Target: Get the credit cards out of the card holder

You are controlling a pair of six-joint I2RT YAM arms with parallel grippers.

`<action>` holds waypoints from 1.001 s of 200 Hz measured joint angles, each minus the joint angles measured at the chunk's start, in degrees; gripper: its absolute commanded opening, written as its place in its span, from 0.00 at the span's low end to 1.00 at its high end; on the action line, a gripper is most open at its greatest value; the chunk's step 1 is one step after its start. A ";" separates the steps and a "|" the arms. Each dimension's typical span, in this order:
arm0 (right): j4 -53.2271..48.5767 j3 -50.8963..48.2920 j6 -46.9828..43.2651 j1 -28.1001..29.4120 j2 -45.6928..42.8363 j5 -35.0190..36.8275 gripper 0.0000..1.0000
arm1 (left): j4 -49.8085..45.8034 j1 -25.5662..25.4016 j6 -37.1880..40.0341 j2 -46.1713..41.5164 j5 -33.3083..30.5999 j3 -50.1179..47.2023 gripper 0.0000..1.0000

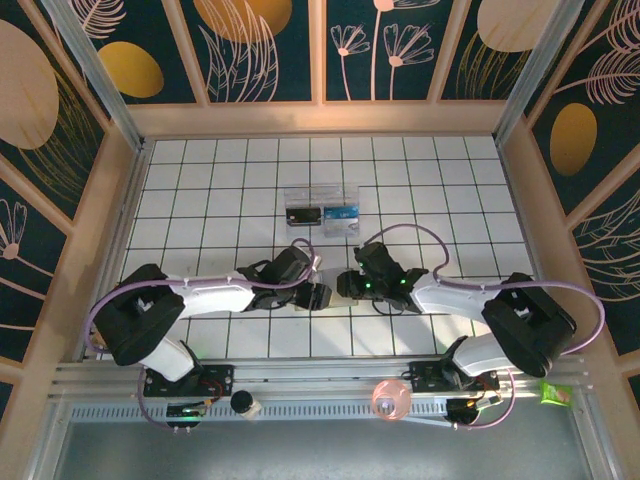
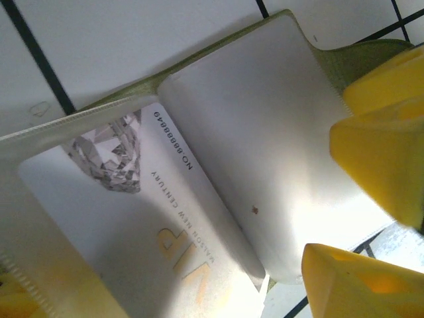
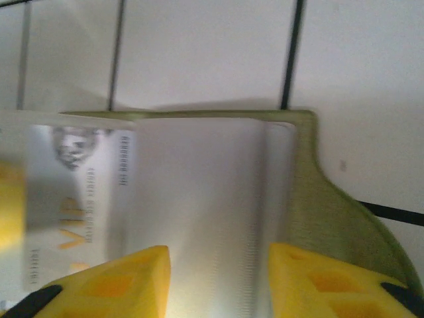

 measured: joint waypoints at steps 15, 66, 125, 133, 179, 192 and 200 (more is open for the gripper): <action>-1.27 0.00 0.33 0.00 0.00 1.64 0.37 | 0.22 0.17 -0.42 -0.85 -0.87 -1.16 0.66; -3.98 0.00 1.22 1.22 -1.05 6.32 0.39 | 1.05 2.89 -2.80 -10.01 -2.01 -6.40 0.72; -4.44 4.63 -1.95 4.22 -7.43 5.84 0.22 | 3.21 6.88 -5.20 -18.34 -3.23 -9.60 0.54; -3.65 5.70 -2.47 4.22 -6.78 4.26 0.20 | 3.58 7.96 -5.46 -18.51 -3.21 -10.60 0.53; 1.11 8.24 -3.48 4.22 3.19 -4.94 0.15 | 7.54 9.07 -5.86 -15.89 -0.02 -12.04 0.42; 1.14 8.24 -3.50 4.22 5.42 -6.23 0.15 | 7.67 9.07 -5.42 -14.86 0.00 -11.80 0.37; 1.09 8.24 -3.50 4.22 6.36 -6.49 0.15 | 7.56 9.07 -5.09 -13.79 -0.33 -11.41 0.33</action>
